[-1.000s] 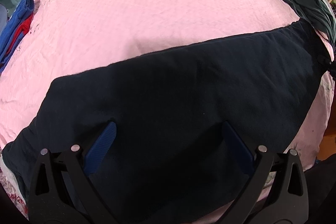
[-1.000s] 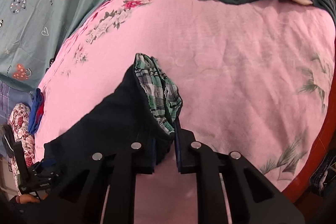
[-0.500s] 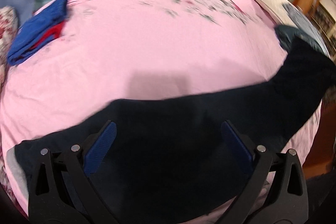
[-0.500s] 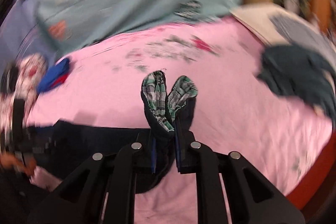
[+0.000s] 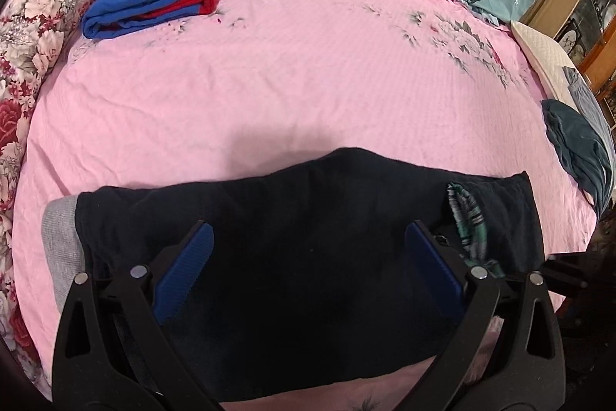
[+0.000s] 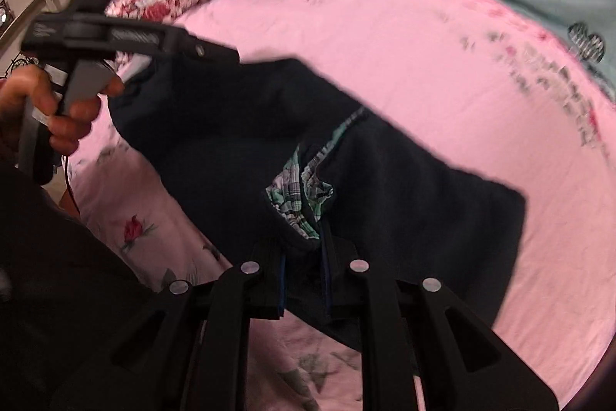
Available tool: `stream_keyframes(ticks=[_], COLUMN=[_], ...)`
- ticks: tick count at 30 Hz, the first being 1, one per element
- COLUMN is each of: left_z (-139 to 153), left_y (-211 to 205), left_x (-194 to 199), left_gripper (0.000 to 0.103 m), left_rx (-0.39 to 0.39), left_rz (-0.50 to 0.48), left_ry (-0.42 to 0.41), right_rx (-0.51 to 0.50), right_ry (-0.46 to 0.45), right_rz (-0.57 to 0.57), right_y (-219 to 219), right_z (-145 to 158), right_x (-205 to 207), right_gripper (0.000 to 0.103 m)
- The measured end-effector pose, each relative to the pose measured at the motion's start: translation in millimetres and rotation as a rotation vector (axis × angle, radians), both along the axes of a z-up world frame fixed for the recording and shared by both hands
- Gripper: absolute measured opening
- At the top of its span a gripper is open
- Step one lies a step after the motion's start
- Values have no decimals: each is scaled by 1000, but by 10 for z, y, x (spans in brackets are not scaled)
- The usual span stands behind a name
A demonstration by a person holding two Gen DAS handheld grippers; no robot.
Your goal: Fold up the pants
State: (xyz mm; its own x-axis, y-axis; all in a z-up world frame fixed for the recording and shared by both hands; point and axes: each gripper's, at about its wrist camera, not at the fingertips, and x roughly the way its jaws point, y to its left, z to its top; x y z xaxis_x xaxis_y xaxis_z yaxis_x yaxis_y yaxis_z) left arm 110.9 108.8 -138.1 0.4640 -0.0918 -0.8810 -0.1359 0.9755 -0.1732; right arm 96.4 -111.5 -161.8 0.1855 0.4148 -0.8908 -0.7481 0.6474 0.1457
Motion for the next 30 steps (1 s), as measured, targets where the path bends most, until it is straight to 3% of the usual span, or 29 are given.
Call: stream_keyframes(ticks=[2,3,5,8,10,12,14,20,21,23,25,28,30], left_z=[-8,2,38,62,-2,-140,-283,-461,-480,-520,-535,-559,-586], left_y=[-38,-43,-75,-110,-188,-290,-339,-315,-311,-282,-268,-339,-469], left_x=[17,11,23,133,268,409,496,594,601,599,597,594,615], left_gripper=[101,101,101,101,101,101,101,101,101,101,101,101,101], left_rx=[-3,-9,-72,-332,-562,-734,-817,-910,-913,-908,-929,-1023,-1081], left_rz=[-20,-29,-52,-99,-141,-165,-147,-124,-126,-125,-125,-139,-169], left_ry=[2,2,5,36,95,171,243,322,334,356,379,429,468], right_rx=[2,9,67,131,114,79,48,-55,-75,-144,-99,0,12], right_ry=[40,65,106,114,90,69,54,-110,-139,-161,-177,-228,-259], right_rz=[-9,-11,-33,-83,-112,-98,-60,80,84,79,35,-92,-125], right_y=[19,-2,-93,-264,-311,-259,-201,202,273,387,327,175,139], right_z=[-2,45,187,359,395,374,326,188,135,26,151,504,619], right_x=[29,53,55,44,22,-28,-96,-326,-326,-310,-283,-331,-410], right_gripper=[24,32,40,43,43,43,47,52,49,20,16,16,16])
